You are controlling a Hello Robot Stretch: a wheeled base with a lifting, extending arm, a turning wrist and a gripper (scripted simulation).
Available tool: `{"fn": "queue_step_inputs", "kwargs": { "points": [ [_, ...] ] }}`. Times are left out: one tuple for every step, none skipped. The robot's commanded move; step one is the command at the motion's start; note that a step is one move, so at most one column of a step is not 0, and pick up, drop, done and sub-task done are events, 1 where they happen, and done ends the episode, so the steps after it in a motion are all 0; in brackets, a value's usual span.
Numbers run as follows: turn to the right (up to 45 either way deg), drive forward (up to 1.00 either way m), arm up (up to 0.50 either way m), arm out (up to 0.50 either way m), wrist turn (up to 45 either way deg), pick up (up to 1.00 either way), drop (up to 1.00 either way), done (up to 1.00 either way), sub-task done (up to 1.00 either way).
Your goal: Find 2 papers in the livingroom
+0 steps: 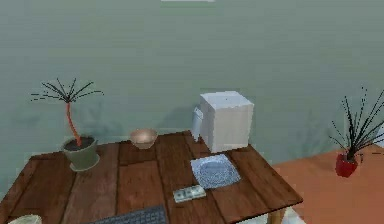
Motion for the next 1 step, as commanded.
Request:
{"fn": "queue_step_inputs", "kwargs": {
  "points": [
    [0.0, 0.0, 0.0, 0.0, 0.0, 0.0, 0.0, 1.0, 0.0]
  ]
}}
